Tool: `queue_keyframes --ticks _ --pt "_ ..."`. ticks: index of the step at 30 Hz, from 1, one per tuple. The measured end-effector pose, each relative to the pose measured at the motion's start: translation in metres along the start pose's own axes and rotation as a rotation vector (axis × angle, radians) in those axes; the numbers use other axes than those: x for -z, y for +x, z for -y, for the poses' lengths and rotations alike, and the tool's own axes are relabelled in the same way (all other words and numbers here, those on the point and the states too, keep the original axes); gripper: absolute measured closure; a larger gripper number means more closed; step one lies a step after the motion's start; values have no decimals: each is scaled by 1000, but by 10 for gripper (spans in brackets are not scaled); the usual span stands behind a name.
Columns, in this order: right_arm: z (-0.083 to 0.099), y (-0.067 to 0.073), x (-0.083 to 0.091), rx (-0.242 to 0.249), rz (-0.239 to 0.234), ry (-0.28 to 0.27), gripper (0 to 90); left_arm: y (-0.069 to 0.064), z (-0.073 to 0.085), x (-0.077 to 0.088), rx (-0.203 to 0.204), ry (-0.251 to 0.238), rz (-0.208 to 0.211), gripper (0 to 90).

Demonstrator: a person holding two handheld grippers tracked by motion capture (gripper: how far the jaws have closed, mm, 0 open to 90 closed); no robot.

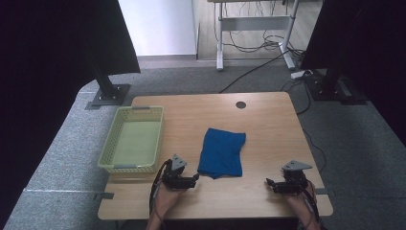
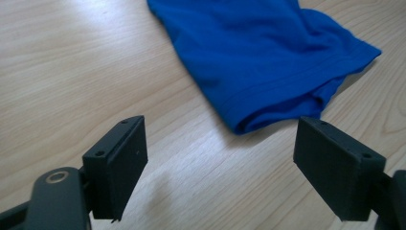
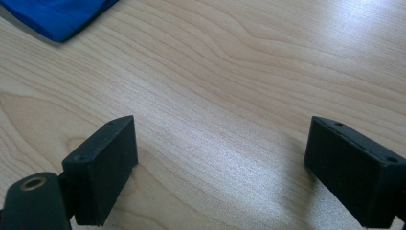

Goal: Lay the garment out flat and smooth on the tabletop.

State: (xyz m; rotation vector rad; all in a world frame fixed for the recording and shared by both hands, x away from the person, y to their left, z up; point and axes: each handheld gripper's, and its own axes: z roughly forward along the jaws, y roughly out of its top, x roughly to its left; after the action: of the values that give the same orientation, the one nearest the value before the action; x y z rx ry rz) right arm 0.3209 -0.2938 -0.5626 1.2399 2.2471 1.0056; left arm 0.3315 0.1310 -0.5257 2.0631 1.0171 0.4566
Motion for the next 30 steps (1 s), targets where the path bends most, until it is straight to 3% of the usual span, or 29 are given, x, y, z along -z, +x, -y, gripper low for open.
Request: queue_keyframes --ticks 22,30 --pt "0 0 0 2 -1 0 106 -29 -39 -21 -58 -16 47 273" --pt "0 0 0 3 -2 0 106 -41 -48 -32 -71 -16 87 325"
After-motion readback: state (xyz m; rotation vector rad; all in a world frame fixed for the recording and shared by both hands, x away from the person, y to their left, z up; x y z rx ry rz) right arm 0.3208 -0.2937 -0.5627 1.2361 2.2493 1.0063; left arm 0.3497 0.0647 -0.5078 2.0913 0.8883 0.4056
